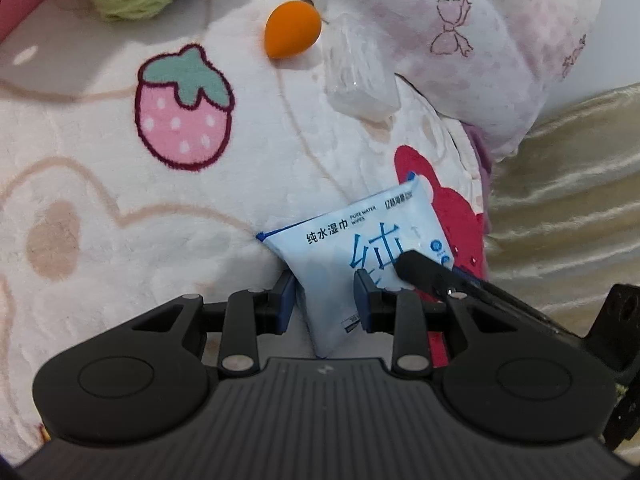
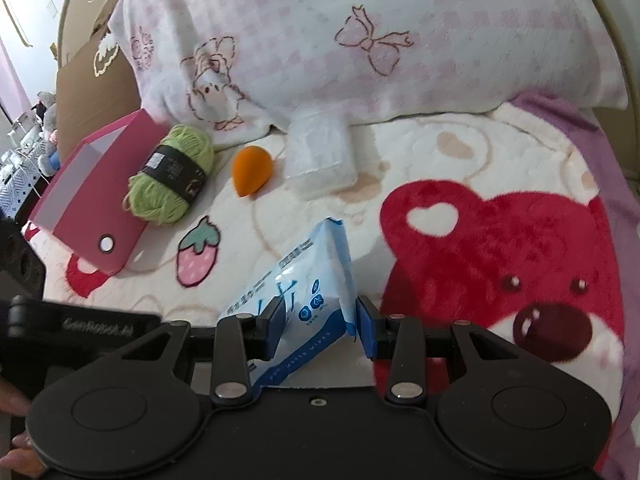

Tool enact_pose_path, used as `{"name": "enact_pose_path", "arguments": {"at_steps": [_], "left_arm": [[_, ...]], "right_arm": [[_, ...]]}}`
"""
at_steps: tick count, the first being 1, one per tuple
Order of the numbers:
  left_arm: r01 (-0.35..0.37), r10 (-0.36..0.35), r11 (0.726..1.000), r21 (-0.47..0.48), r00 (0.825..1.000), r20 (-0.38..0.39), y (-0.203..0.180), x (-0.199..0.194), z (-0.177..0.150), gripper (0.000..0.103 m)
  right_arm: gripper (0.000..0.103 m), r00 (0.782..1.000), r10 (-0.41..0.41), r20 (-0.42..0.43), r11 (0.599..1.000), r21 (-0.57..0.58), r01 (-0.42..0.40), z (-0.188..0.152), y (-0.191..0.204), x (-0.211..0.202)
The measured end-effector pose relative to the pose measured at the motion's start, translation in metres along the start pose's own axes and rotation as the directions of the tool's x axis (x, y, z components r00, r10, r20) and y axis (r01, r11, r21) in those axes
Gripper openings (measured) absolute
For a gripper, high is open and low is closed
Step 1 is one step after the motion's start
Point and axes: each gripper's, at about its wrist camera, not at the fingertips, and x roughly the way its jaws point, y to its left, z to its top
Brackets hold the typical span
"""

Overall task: Organize objects
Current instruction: 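Close the left gripper on the wet-wipes pack edge, then lift the wet-wipes pack with the left gripper and carry it to the pink box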

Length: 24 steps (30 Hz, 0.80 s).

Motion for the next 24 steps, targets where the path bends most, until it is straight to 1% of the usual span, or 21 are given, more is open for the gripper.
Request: {"name": "enact_pose_path", "arguments": {"at_steps": [5,9,13,15,16,17,18,19,21,24], "left_arm": [[-0.038,0.038,0.999,0.033,0.999,0.018,-0.001,-0.009,0.009,0.029],[-0.092,0.09,0.994,0.062,0.995,0.03,0.002,-0.016,0.017,0.03],[-0.109,0.107,0.993,0.053,0.994,0.036,0.01,-0.02,0.021,0.03],[-0.108,0.107,0.992,0.059,0.994,0.033,0.013,-0.019,0.022,0.03],[-0.111,0.109,0.992,0.062,0.994,0.032,0.014,-0.018,0.021,0.03],[-0.125,0.123,0.99,0.062,0.992,0.027,0.015,-0.016,0.021,0.03],[-0.147,0.146,0.987,0.068,0.989,0.023,0.015,-0.013,0.02,0.029],[-0.16,0.159,0.984,0.082,0.987,0.023,0.015,-0.012,0.018,0.029],[-0.167,0.165,0.982,0.092,0.986,0.035,0.013,-0.012,0.016,0.028],[-0.165,0.162,0.982,0.095,0.986,0.036,0.013,-0.012,0.015,0.026]], "right_arm": [[0.044,0.999,0.052,-0.001,0.997,0.049,-0.052,-0.002,0.001,0.001],[0.044,0.996,0.081,-0.022,0.996,0.035,-0.08,-0.007,0.013,0.007],[0.044,0.994,0.095,-0.06,0.995,-0.002,-0.096,-0.011,0.022,0.011],[0.046,0.994,0.065,-0.092,0.996,-0.061,-0.071,-0.012,0.028,0.01],[0.05,0.995,0.028,-0.1,0.994,-0.098,-0.038,-0.012,0.032,0.01],[0.053,0.995,-0.023,-0.095,0.99,-0.142,0.01,-0.012,0.037,0.009],[0.054,0.995,-0.06,-0.084,0.982,-0.183,0.044,-0.012,0.041,0.007],[0.054,0.994,-0.079,-0.073,0.975,-0.215,0.062,-0.012,0.044,0.006],[0.054,0.994,-0.079,-0.07,0.97,-0.236,0.061,-0.009,0.043,0.006],[0.054,0.994,-0.059,-0.09,0.981,-0.187,0.041,-0.003,0.033,0.016]]}}
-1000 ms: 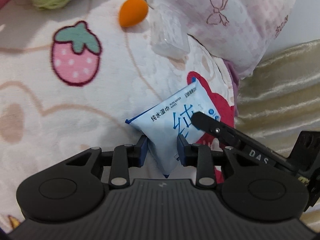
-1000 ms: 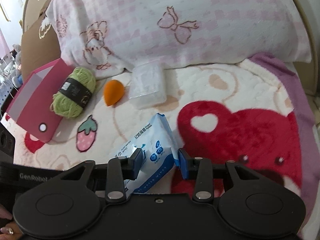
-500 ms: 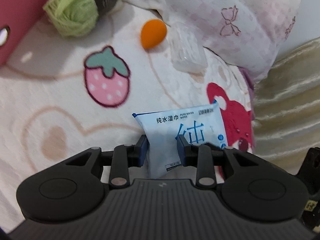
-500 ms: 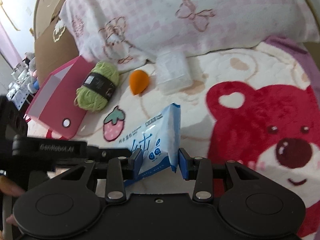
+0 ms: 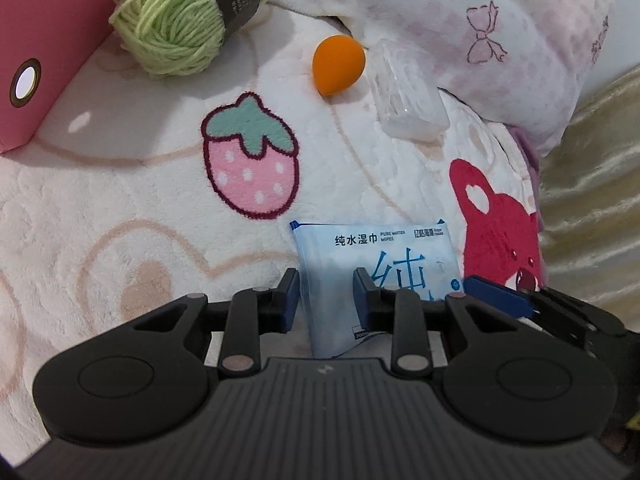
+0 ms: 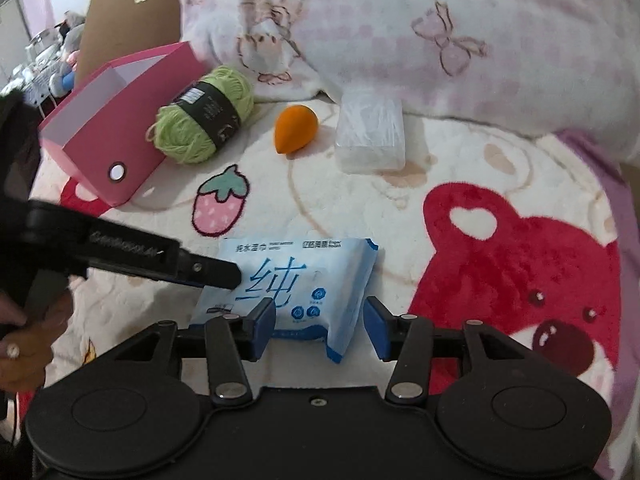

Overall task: Organize objects
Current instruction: 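Lift the wet-wipes pack with the left gripper and carry it to the pink box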

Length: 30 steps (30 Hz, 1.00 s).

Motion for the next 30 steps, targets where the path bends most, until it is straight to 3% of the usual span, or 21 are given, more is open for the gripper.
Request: {"name": "enact_pose_path", "arguments": {"at_steps": [6,16,30], "left_arm": [[0.037,-0.037,0.999,-0.017,0.999,0.0,-0.001,0.002,-0.001,0.024],[0.004,-0.005,1.0,0.022,1.0,0.006,-0.013,-0.004,-0.005,0.024],[-0.03,0.036,0.993,0.117,0.998,-0.049,-0.02,-0.045,0.007,0.027]], "right_arm": [[0.049,0.999,0.039,-0.009,0.998,0.057,-0.038,-0.001,-0.004,0.013],[0.049,0.998,-0.048,0.031,0.998,0.033,0.047,-0.007,0.017,0.006],[0.053,0.997,-0.061,0.04,0.998,0.003,0.061,0.008,0.052,-0.018]]}}
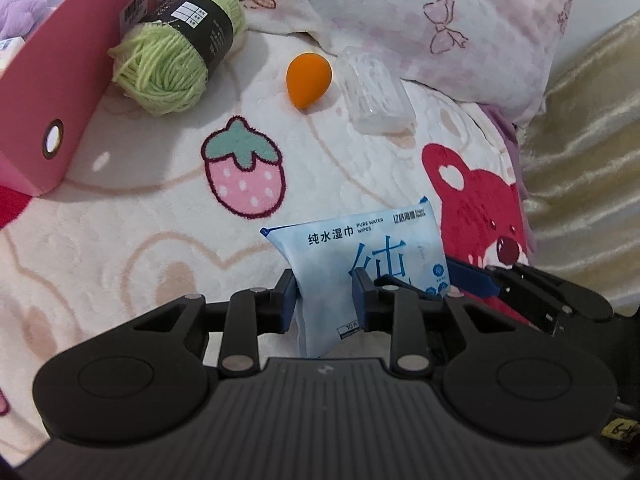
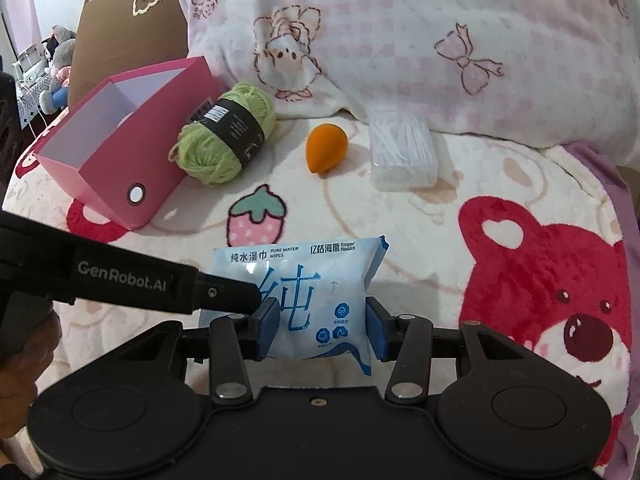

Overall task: Organize objects
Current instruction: 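Lift the wet-wipes pack with the left gripper and carry it to the pink box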

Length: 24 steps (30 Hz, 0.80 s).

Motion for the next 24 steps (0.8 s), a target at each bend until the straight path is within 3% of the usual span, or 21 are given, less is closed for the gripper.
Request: {"name": "enact_pose_path", "arguments": {"at_steps": [5,24], "left_arm": [[0.017,-0.018,1.0,-0.01,0.999,-0.033,0.008,-0.018,0.004,0.027],[0.002,-0.001,1.0,-0.026,1.0,0.027,0.049,-0.107,0.006,0.028]], "right_arm": [[0.055,1.0,0.015,-0.007,1.0,0.009,-0.015,0.006,0.012,-0.01],[0.065,0.997,0.077,-0.016,0.996,-0.049,-0.078,0.036,0.094,-0.043]]}}
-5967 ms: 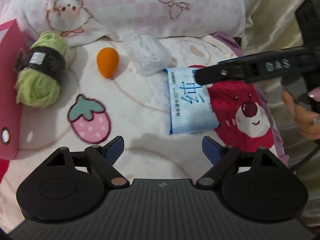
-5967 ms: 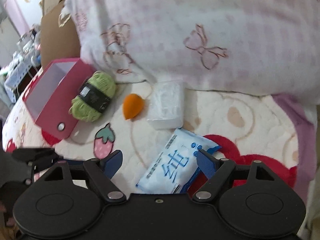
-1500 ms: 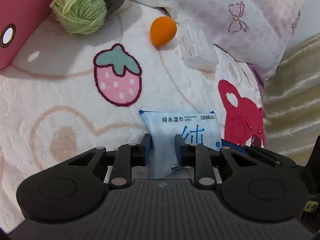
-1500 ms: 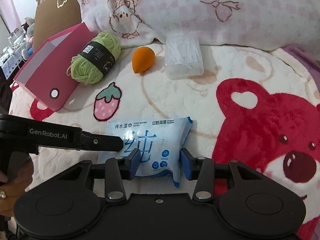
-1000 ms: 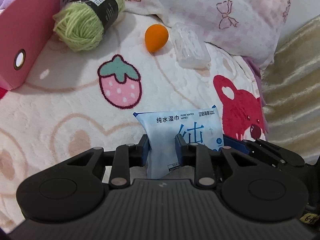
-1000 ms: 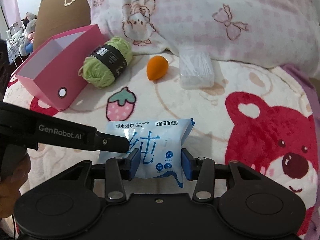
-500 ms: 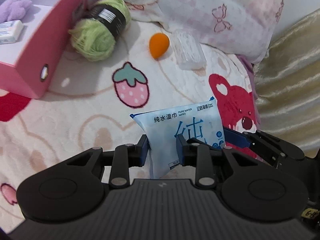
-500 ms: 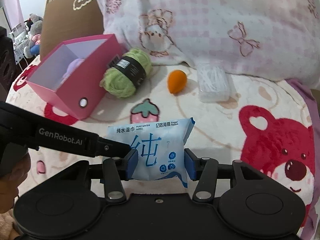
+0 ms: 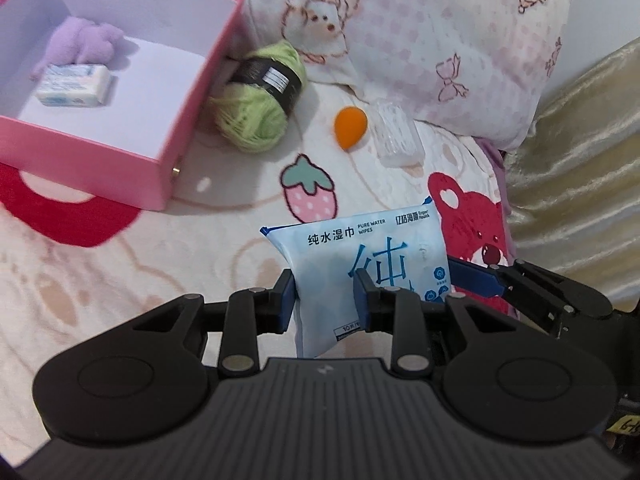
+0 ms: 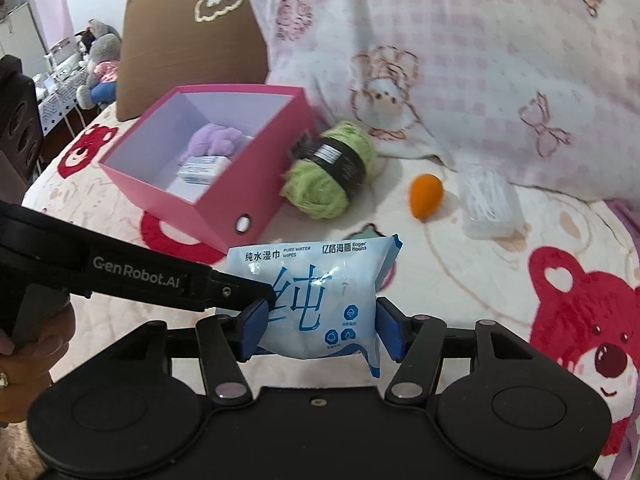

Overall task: Organize objects
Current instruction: 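Lift the wet-wipes pack with the left gripper and carry it to the pink box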

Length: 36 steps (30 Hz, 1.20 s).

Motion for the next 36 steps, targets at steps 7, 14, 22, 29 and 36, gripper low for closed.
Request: {"name": "enact_pose_path", "arguments": {"at_steps": [7,14,22,29,36], "left_arm": [[-0.023,0.023,1.0,-0.016,1.0,-0.009,0.021,-0.035,-0.006,0.028],[-0.01,0.011,1.0,-0.027,1.0,0.009,0.043,-0.076,-0.015,0.028],[-0.017,0.017,1.0,-0.003,0.999,0.043,0.06,-0.117,-0.017,0.029],[-0.005,0.005,1.0,0.005,0.995,0.097,0.075,-0.139,-0.005,0.031],[-0.01,0.008,1.0,0.014,0.99,0.142,0.087,-0.153,0.018,0.031]], "right_arm": [[0.066,0.998,0.056,-0.02,0.998,-0.027,-0.057,0.005,0.034,-0.01],[0.069,0.994,0.105,-0.038,0.99,-0.094,-0.108,0.013,0.069,-0.024],[0.071,0.988,0.146,-0.055,0.976,-0.154,-0.153,0.022,0.106,-0.036],[0.072,0.99,0.131,-0.053,0.957,-0.254,-0.14,0.041,0.136,-0.04],[0.072,0.992,0.117,-0.046,0.939,-0.32,-0.125,0.068,0.152,-0.035]]}}
